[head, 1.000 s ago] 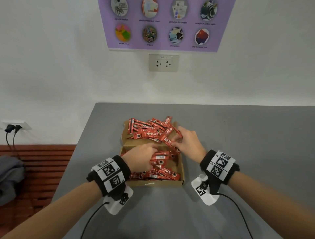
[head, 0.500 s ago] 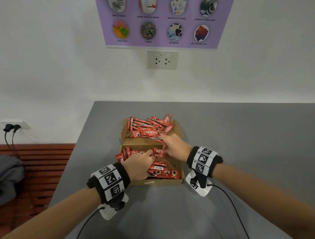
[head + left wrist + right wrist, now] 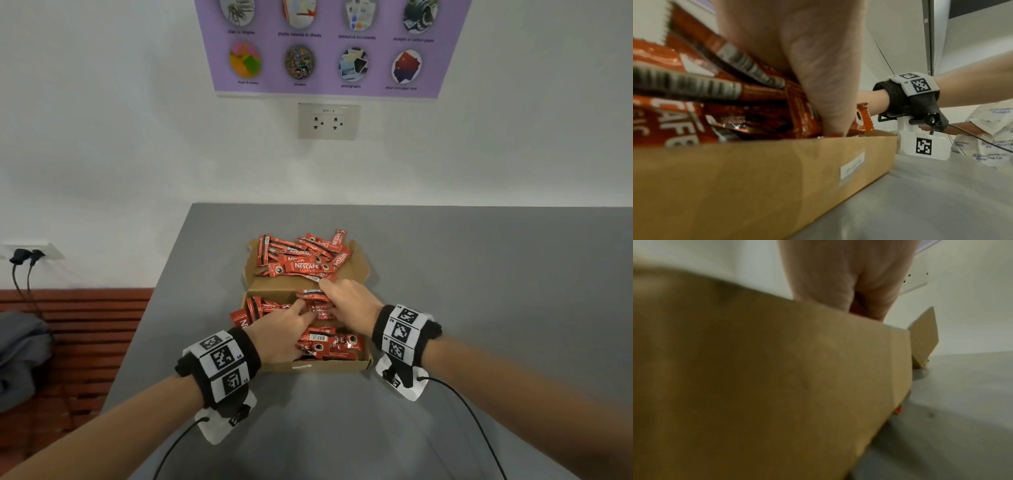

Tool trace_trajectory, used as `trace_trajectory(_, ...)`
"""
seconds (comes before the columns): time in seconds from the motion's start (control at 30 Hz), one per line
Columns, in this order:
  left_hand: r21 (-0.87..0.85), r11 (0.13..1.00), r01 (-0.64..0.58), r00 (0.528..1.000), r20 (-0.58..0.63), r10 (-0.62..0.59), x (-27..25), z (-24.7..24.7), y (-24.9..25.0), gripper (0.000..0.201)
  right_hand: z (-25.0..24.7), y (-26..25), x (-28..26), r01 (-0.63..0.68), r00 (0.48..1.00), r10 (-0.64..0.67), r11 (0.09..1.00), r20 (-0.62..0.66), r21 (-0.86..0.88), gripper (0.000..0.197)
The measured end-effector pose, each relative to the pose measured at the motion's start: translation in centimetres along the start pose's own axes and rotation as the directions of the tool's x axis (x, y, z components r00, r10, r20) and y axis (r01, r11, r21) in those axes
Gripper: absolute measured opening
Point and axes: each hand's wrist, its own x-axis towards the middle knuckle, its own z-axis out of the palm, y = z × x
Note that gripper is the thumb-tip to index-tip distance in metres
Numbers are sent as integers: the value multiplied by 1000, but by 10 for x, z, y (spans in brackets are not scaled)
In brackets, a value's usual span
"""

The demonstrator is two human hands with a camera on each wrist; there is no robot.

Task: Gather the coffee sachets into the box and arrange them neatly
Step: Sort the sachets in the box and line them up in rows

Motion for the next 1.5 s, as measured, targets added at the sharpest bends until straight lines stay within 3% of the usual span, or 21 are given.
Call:
trace_trajectory(0.13,9,1000,16,1000,15,-16,0,0,3,58,-4,1,-3,2,1000,-1,998,-4,64,28)
trace_trajectory(0.23,-12,1000,16,1000,23,-16,1,-1,4,59,-20,7,-11,-80,996,82,993,-20,84,41)
trace_trajectory(0.4,-16,1000,25,999,33,-25,2,0,3,59,-29,13,-27,-52,999,50,944,14,325,16)
trace_trajectory(0.47,-14,1000,25,999,40,-25,2,0,3,60,-26,14,-29,-28,998,11,946,55,324,9)
trace_trajectory(0.53,-14,1000,24,999,48,-24,1,-1,3,62,-22,17,-28,-21,997,-1,953,71,303,13)
trace_trajectory(0.63,0,999,33,998,53,-33,1,-2,3,66,-20,21,-27,-31,999,19,965,46,262,13)
trace_trajectory(0.77,-7,999,36,998,59,-35,2,0,2,65,-23,21,-27,-56,998,67,941,-21,335,4)
trace_trajectory(0.9,-4,1000,30,998,46,-30,2,2,1,64,-30,18,-28,18,997,10,921,-71,390,36)
trace_trajectory(0.97,-7,999,32,998,49,-32,2,2,1,64,-31,16,-28,15,998,6,945,-65,327,39)
trace_trajectory(1.07,-13,999,33,998,47,-32,3,2,0,63,-33,16,-26,-7,998,26,954,-58,298,35)
trace_trajectory(1.2,-25,999,29,999,42,-28,4,5,-2,65,-36,18,-25,-81,996,60,903,62,423,23)
trace_trajectory(1.37,-5,1000,21,999,29,-21,3,5,-2,68,-32,20,-26,-157,987,156,813,49,560,24)
trace_trajectory(1.5,3,1000,22,999,27,-22,3,4,-2,67,-31,22,-24,-238,968,244,852,48,466,13)
